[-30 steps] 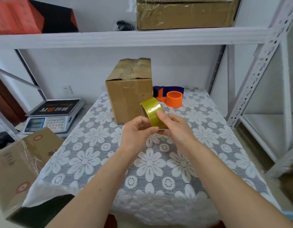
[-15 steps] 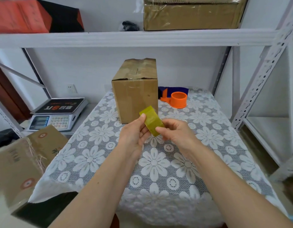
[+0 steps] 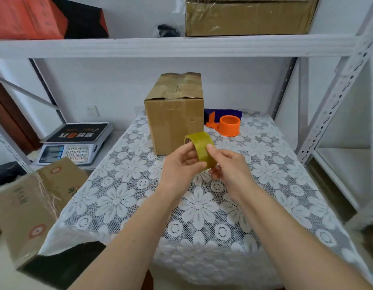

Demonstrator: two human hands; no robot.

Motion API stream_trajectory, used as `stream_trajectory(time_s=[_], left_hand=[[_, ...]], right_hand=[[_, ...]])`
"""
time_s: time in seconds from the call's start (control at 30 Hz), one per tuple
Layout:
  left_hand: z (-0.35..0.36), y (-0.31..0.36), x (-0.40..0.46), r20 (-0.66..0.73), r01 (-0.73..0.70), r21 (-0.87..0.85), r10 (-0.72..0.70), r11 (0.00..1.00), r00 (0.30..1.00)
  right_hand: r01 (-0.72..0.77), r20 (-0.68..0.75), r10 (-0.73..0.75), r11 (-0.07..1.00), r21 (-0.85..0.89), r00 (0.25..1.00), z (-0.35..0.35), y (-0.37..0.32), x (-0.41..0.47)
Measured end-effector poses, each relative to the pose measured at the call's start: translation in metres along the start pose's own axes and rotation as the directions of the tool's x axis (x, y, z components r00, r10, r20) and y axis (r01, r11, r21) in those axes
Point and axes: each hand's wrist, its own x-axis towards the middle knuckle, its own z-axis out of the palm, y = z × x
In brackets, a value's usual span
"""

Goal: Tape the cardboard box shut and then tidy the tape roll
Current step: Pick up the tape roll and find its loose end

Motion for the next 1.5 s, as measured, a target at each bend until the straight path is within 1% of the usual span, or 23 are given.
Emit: stream_trajectory(time_s=[0.07, 0.1, 0.17, 0.23, 0.37, 0.5, 0.6, 0.73, 0.83, 0.93, 1.03, 1.17, 1.23, 1.37, 1.5], left_hand=[[0.001, -0.006, 0.0, 0.022, -0.111, 0.151, 0.109, 0.982, 0.994], [0.001, -0.009, 0.001, 0.035, -0.146, 0.202, 0.142, 0.968, 0.989], [0.0, -0.012, 0.002, 0.043, -0.179, 0.284, 0.175, 0.942, 0.984], [0.001, -0.011, 0.001, 0.023, -0.183, 0.318, 0.185, 0.93, 0.982], [0.0, -0.009, 0.0, -0.043, -0.101, 0.2, 0.111, 0.975, 0.993], [-0.001, -0.007, 0.0, -0.059, -0.01, 0.007, 0.01, 1.0, 0.998], [-0.003, -0.007, 0.0, -0.06, 0.055, -0.123, -0.063, 0.991, 0.996], [-0.004, -0.006, 0.0, -0.028, 0.106, -0.249, -0.116, 0.963, 0.993], [-0.003, -0.005, 0.002, -0.059, 0.13, -0.313, -0.156, 0.941, 0.986], [-0.001, -0.004, 0.004, -0.086, 0.152, -0.306, -0.186, 0.94, 0.979], [0.002, -0.005, 0.004, -0.084, 0.151, -0.252, -0.177, 0.956, 0.981], [0.003, -0.003, 0.002, -0.017, 0.121, -0.236, -0.129, 0.964, 0.992], [0.005, -0.004, 0.0, 0.009, 0.09, -0.184, -0.089, 0.979, 0.996], [0.011, -0.005, -0.003, 0.05, 0.017, -0.081, -0.013, 0.997, 0.999], [0.018, -0.004, -0.006, -0.026, -0.003, -0.039, 0.002, 0.999, 1.0]], right_hand=[[-0.011, -0.012, 0.011, 1.0, 0.005, 1.0, 0.002, -0.002, 0.0], [-0.014, -0.016, 0.014, 1.0, -0.002, 1.0, 0.002, -0.003, 0.0], [-0.012, -0.02, 0.012, 1.0, -0.001, 1.0, 0.003, -0.005, 0.0], [-0.003, -0.012, 0.003, 1.0, 0.012, 1.0, 0.002, -0.006, 0.0], [0.024, 0.042, -0.026, 0.999, 0.033, 0.999, 0.001, -0.007, 0.002], [0.037, 0.106, -0.04, 0.999, 0.024, 0.994, -0.002, -0.006, 0.004], [0.047, 0.146, -0.048, 0.999, 0.011, 0.988, -0.004, -0.006, 0.003], [0.048, 0.217, -0.043, 0.999, -0.018, 0.975, -0.008, -0.009, 0.003], [0.069, 0.208, -0.054, 0.995, -0.067, 0.977, -0.006, -0.008, 0.001], [0.061, 0.107, -0.053, 0.996, -0.069, 0.993, -0.001, -0.006, 0.0], [0.042, 0.033, -0.04, 0.997, -0.072, 0.999, 0.001, -0.007, -0.001], [0.039, -0.032, -0.041, 0.997, -0.06, 0.999, 0.002, -0.01, -0.003], [0.03, -0.076, -0.033, 0.999, -0.035, 0.997, 0.003, -0.012, -0.002], [0.012, -0.101, -0.011, 1.0, 0.015, 0.995, 0.003, -0.015, -0.004], [0.056, -0.083, -0.053, 0.997, 0.043, 0.995, -0.002, -0.013, -0.012]])
